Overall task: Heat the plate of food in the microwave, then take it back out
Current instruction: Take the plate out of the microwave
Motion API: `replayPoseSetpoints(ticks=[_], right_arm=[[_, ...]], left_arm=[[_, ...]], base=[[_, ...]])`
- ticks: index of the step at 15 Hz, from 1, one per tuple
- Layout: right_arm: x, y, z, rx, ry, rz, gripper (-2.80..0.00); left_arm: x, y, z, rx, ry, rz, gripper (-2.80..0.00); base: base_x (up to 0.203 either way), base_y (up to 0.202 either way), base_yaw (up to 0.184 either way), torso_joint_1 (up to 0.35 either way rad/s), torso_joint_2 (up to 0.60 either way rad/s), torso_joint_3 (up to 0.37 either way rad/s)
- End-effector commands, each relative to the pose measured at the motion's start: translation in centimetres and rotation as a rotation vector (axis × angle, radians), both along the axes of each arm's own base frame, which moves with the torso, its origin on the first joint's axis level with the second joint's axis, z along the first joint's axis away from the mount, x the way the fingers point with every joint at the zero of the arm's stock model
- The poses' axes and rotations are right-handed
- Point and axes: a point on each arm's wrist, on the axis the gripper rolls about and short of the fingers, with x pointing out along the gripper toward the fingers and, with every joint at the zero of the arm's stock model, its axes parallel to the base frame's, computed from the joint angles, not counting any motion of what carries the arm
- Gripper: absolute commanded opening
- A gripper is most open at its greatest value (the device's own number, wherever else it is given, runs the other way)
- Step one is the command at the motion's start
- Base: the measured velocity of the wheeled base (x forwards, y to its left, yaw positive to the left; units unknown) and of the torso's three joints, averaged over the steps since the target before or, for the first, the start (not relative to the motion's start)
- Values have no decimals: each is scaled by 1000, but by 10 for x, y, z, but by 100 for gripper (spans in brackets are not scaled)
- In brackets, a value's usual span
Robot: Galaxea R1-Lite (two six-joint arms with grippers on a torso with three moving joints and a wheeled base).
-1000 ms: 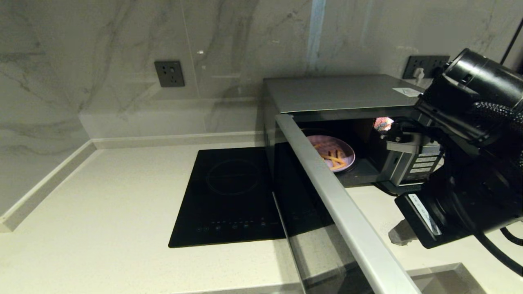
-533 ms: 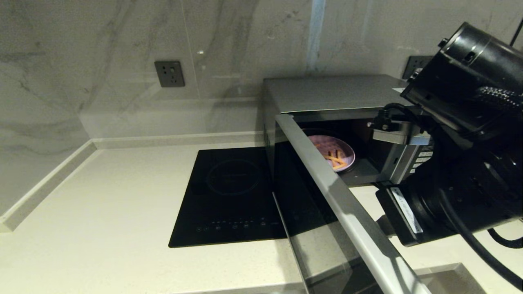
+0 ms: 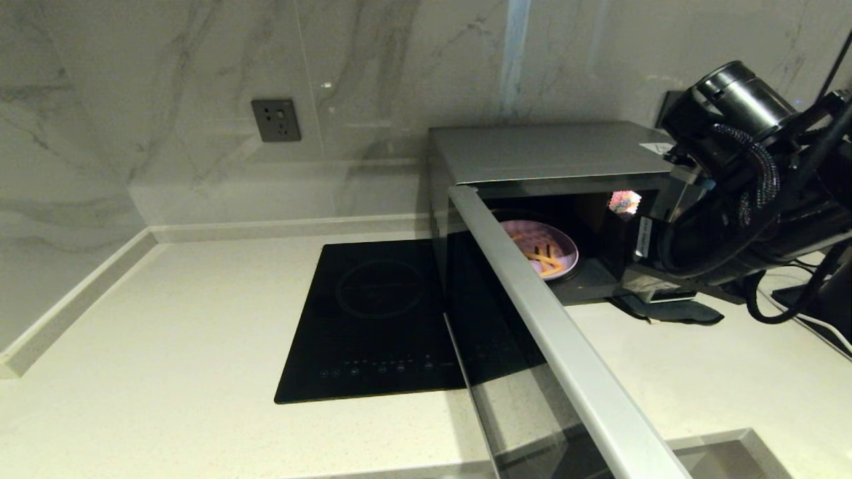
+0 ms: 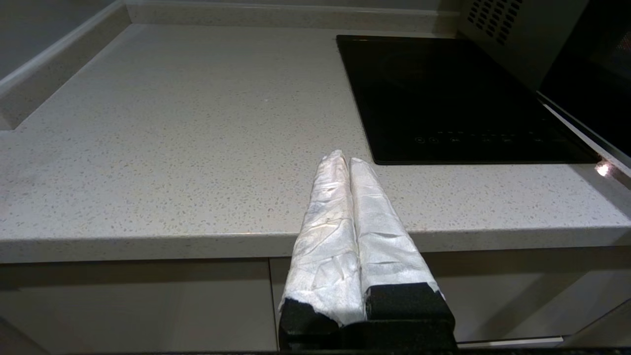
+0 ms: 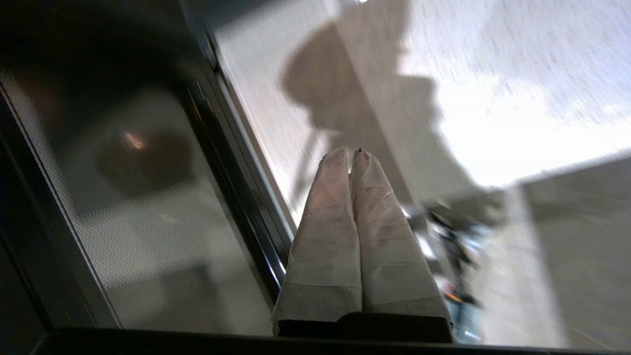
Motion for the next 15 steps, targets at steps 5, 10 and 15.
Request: replayPoseSetpoints(ticks=[5, 10, 15], right_arm=[[58, -33, -17, 305, -34, -114, -280], [86, -33, -29, 347, -103, -141, -280], [99, -37, -47, 351, -64, -196, 0]], left_arm=[[0, 0, 0, -1, 1, 1, -280], [0, 0, 0, -1, 1, 1, -280], [0, 0, 0, -1, 1, 1, -280]], base=[[0, 0, 0, 0, 0, 0], [0, 0, 0, 0, 0, 0], [0, 0, 0, 0, 0, 0]])
